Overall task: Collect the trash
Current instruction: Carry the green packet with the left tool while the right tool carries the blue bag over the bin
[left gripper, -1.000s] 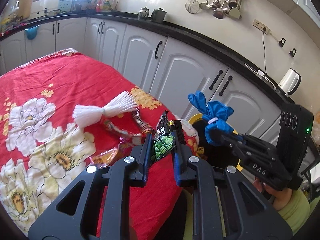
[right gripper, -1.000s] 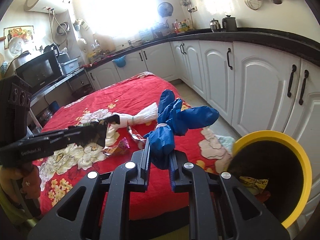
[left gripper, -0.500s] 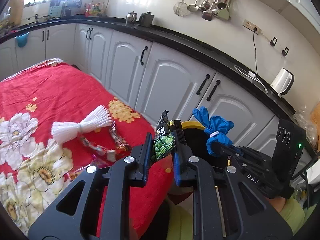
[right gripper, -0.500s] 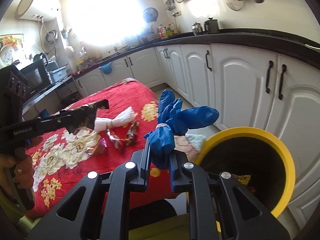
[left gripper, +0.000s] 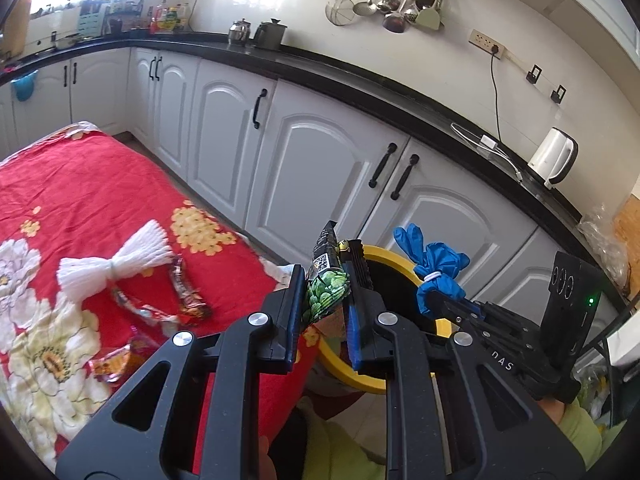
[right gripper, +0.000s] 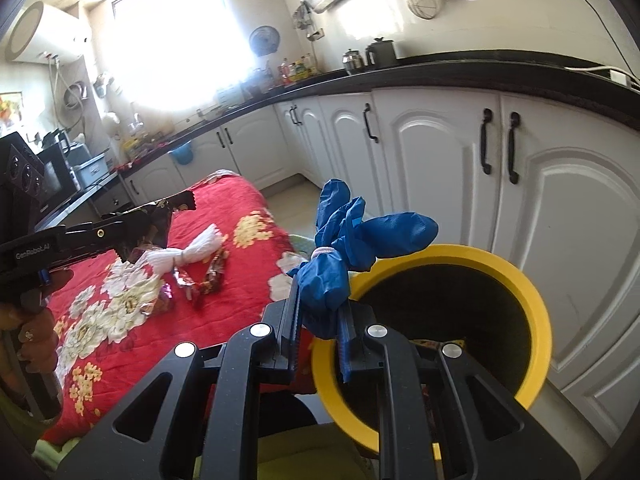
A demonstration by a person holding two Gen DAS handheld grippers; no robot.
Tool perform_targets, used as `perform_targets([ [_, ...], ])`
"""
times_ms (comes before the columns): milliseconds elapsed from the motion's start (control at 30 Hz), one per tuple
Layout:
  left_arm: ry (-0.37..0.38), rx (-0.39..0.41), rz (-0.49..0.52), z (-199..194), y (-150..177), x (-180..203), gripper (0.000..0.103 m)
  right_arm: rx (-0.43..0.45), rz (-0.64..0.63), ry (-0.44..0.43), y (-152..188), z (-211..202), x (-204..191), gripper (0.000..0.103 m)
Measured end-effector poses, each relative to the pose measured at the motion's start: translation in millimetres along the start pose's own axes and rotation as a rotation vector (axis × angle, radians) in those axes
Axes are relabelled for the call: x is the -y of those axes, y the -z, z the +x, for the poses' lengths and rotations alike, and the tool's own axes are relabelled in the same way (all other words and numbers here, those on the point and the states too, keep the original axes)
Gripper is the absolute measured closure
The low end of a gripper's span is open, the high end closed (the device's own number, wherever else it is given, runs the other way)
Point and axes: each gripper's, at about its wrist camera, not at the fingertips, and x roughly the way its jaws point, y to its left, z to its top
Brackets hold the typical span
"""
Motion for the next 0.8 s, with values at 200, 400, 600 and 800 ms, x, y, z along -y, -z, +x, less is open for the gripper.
perform_targets([
  [200, 0.02, -0.016, 0.005, 15.9, 2.0, 11.9, 0.09, -0.001, 0.023, 0.028, 5.6, -3.8, 16.2, 0.088],
  [400, 0.037, -0.032, 0.009, 32.3, 2.7, 22.6, 0.09, -0.012, 0.053, 0.049, 13.3, -3.9, 33.8, 0.088],
  [600, 0.05, -0.058, 0.016, 52.3, 4.9, 32.9, 0.09, -0.023, 0.082, 0.066, 20.7, -3.2, 49.3, 0.088],
  [800, 0.06, -0.089, 0.019, 73.9, 8.9, 41.8, 0.09, -0.036, 0.105, 0.08, 27.1, -0.5, 60.2, 0.088],
])
